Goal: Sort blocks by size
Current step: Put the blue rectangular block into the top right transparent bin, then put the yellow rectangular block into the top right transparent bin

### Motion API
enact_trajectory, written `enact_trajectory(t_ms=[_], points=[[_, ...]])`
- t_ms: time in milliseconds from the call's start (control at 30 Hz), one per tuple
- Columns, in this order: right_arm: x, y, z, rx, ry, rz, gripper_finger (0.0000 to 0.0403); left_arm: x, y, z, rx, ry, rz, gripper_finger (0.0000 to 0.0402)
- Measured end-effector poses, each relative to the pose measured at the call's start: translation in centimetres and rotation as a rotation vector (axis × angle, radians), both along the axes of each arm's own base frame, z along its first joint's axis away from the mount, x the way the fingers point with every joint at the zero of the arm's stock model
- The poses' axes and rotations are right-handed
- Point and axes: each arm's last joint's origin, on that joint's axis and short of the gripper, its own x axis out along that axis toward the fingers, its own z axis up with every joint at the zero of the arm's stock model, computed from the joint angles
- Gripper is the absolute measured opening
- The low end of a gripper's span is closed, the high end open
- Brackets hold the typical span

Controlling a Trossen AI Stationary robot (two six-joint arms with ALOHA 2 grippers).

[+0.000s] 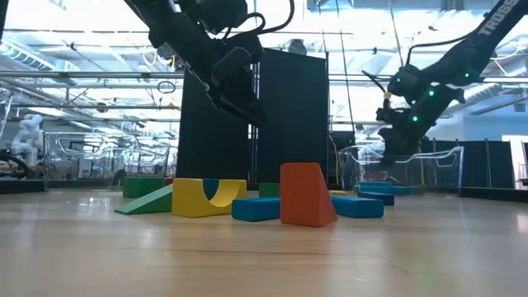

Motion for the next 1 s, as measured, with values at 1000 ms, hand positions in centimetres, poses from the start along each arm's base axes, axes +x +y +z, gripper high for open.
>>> enact_trajectory(t_ms=[1000], points=[[-1.5,1.2,4.2,-0.120,-0.152,-0.086,0.0127,-0.1,-0.1,-0.2,-0.002,0.026,-0.012,0.0217]])
